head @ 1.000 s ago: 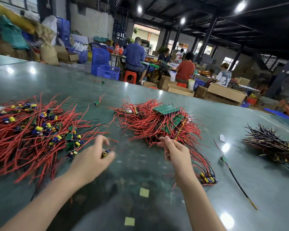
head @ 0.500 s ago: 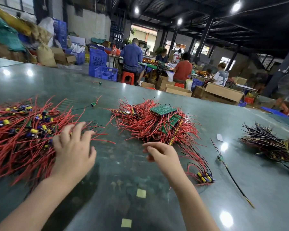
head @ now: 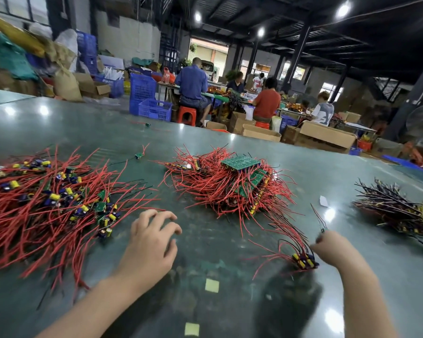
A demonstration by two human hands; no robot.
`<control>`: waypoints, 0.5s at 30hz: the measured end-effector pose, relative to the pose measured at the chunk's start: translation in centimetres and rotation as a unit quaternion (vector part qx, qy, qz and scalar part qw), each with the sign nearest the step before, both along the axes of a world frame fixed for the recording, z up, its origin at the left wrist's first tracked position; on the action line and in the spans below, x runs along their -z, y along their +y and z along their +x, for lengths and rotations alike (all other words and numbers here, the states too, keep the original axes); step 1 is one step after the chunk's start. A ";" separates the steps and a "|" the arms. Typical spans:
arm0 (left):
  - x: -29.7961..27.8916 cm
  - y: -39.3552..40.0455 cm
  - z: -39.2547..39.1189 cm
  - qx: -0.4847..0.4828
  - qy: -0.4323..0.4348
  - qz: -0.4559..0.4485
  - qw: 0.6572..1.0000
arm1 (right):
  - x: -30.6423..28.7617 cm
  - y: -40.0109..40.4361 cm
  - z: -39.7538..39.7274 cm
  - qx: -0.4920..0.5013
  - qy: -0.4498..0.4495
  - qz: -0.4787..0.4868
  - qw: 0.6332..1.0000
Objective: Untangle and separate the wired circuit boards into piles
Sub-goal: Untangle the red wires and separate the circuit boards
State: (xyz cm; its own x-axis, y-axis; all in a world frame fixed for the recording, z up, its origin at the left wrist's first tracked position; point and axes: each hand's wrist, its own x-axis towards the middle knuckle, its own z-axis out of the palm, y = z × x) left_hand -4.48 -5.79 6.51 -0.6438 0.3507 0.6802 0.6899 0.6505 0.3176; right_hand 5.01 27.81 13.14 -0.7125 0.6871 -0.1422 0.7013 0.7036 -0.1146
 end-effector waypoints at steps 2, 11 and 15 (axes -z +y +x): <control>0.0 0.1 0.2 0.023 -0.006 -0.001 1.000 | 0.7 0.2 0.5 0.003 -0.016 -0.029 0.999; -1.3 0.2 1.0 0.165 -0.331 0.156 0.916 | -1.4 -3.7 -0.2 -0.012 0.302 -0.262 0.916; -1.8 0.2 1.5 0.356 -0.602 0.203 0.686 | -3.0 -8.8 -2.1 -0.076 0.423 -0.373 0.822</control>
